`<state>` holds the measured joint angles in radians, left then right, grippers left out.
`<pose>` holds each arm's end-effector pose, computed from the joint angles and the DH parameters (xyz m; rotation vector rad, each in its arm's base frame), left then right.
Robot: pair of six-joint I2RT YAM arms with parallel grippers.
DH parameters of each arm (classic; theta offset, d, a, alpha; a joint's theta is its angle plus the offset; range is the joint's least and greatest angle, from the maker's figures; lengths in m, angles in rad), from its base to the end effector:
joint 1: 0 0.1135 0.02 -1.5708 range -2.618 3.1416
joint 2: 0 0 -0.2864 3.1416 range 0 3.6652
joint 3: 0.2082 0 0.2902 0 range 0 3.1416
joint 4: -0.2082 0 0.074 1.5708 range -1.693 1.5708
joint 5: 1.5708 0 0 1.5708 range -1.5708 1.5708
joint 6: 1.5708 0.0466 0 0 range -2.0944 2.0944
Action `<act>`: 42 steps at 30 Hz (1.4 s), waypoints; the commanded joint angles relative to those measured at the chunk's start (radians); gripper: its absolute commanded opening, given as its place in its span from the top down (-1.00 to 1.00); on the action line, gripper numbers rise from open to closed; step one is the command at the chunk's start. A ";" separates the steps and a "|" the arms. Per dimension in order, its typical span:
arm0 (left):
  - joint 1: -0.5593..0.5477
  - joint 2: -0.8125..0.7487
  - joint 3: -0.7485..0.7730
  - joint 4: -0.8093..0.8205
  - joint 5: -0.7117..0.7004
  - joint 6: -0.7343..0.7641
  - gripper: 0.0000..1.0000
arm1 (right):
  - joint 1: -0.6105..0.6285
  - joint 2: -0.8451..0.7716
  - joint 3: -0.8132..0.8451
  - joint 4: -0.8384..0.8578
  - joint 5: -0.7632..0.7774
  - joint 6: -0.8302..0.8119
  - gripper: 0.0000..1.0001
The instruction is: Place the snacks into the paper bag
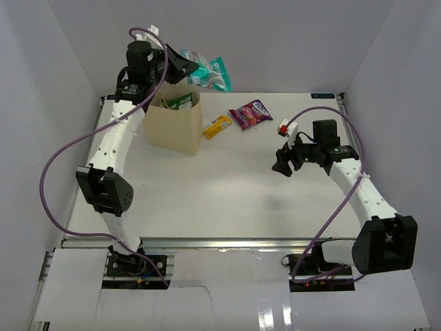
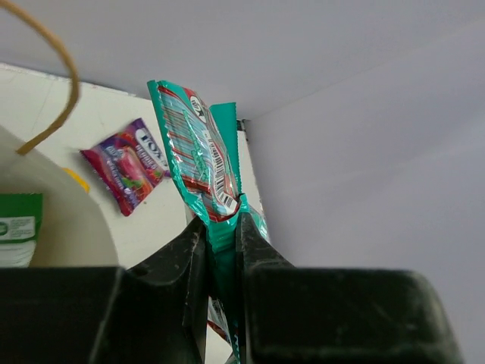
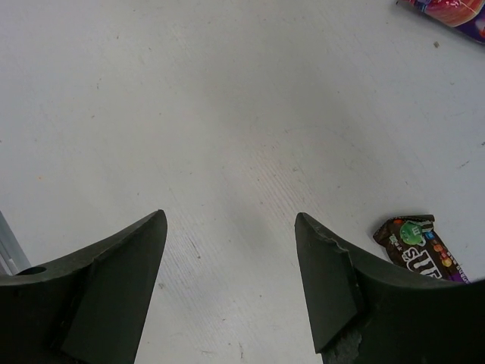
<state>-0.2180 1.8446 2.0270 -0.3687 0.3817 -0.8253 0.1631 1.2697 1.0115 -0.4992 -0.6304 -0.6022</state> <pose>0.4659 -0.1210 0.4780 -0.2706 1.8557 -1.0753 0.2975 0.0768 0.2958 -1.0978 1.9076 0.4892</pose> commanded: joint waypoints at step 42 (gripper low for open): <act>0.031 -0.348 -0.222 -0.038 -0.554 0.339 1.00 | -0.011 -0.007 -0.047 0.116 0.170 0.153 -0.46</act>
<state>-0.1921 1.5166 1.7863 -0.4843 -0.1696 -0.4934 0.1574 1.2697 0.9672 -0.4091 -0.4580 -0.4519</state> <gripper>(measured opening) 0.234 0.732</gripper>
